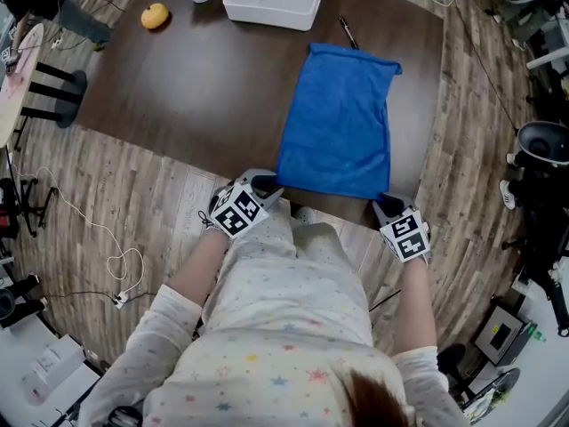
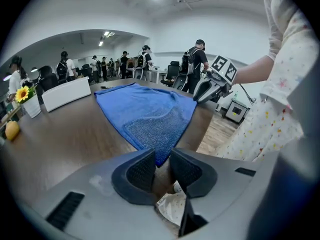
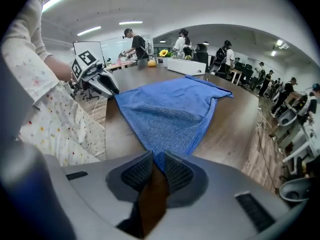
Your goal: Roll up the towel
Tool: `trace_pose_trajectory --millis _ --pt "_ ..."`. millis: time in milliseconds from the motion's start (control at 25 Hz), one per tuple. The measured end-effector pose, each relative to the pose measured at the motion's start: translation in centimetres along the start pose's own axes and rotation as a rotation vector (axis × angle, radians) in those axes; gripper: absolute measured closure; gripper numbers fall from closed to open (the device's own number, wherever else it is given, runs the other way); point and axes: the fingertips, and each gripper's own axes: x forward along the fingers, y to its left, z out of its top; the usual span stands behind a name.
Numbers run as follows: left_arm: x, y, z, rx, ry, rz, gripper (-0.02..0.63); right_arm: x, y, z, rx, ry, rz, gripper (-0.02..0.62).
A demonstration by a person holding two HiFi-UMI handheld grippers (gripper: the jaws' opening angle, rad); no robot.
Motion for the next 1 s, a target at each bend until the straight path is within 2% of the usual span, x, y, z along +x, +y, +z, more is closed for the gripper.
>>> trace_pose_trajectory --millis 120,360,640,880,1000 --pt "0.0 0.5 -0.1 0.017 0.000 0.024 0.561 -0.2 -0.1 -0.1 -0.020 0.015 -0.024 0.562" --pt "-0.5 0.4 -0.2 0.068 0.006 0.032 0.581 -1.7 0.4 0.1 -0.020 -0.010 -0.024 0.580" --pt "-2.9 -1.9 -1.3 0.066 -0.003 0.010 0.583 -4.3 3.9 -1.1 -0.069 0.016 0.069 0.581" --pt "-4.8 -4.6 -3.4 0.018 0.018 -0.037 0.583 -5.4 8.1 -3.0 -0.043 0.077 0.191 0.581" --pt "-5.4 -5.2 -3.8 -0.004 0.024 -0.048 0.583 -5.8 8.7 -3.1 -0.016 0.078 0.219 0.581"
